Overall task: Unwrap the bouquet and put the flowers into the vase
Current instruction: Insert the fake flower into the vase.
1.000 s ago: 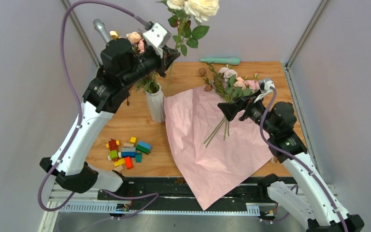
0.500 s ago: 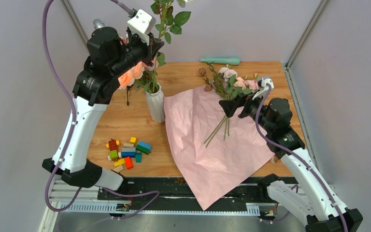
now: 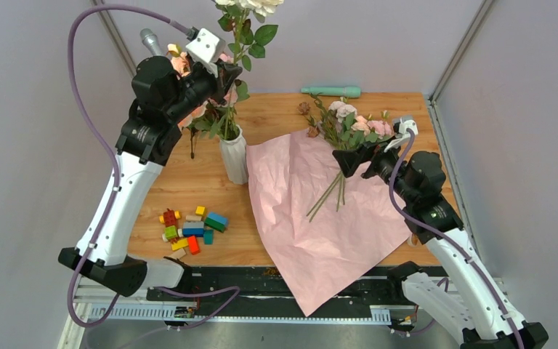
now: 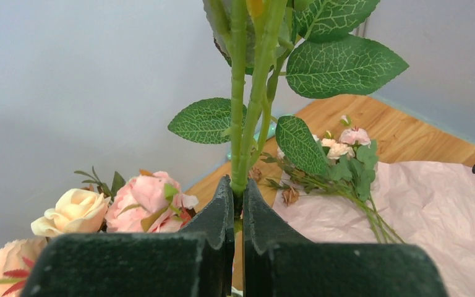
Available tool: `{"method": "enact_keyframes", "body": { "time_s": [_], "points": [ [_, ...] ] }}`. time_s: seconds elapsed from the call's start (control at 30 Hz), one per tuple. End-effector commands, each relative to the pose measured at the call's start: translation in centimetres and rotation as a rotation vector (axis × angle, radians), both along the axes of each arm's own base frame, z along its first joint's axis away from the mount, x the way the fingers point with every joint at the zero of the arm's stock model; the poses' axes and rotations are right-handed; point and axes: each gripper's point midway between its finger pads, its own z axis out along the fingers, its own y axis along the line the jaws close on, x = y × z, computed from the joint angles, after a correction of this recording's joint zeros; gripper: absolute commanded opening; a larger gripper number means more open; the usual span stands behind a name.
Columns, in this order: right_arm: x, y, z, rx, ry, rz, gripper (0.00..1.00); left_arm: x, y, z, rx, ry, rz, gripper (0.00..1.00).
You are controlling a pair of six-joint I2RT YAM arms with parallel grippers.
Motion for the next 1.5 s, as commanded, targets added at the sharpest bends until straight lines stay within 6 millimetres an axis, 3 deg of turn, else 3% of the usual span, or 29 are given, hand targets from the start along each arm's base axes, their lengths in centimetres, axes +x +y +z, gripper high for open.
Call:
{"method": "enact_keyframes", "body": {
  "time_s": [0.0, 0.3, 0.73, 1.07, 1.47],
  "points": [
    [-0.2, -0.5, 1.3, 0.01, -0.052, -0.023, 0.96, -0.7, 0.4, -0.1, -0.046, -0.016, -0.019, 0.0],
    [-0.2, -0.4, 0.8, 0.016, -0.039, -0.02, 0.95, -1.5, 0.3, 0.2, -0.09, -0.031, -0.042, 0.0],
    [0.0, -0.5, -0.1, 0.028, -0.007, -0.031, 0.95, -2.1, 0.8, 5.7, -0.15, -0.109, -0.028, 0.0],
    [0.0, -0.4, -0.5, 0.033, 0.0, -0.033, 0.95, -1.6, 1.2, 3.1, -0.1, -0.081, 0.006, 0.0],
    [0.1, -0.3, -0.9, 0.04, 0.008, -0.029, 0.95, -1.1, 1.8, 1.5, -0.062, -0.051, 0.042, 0.0]
  ]
}}
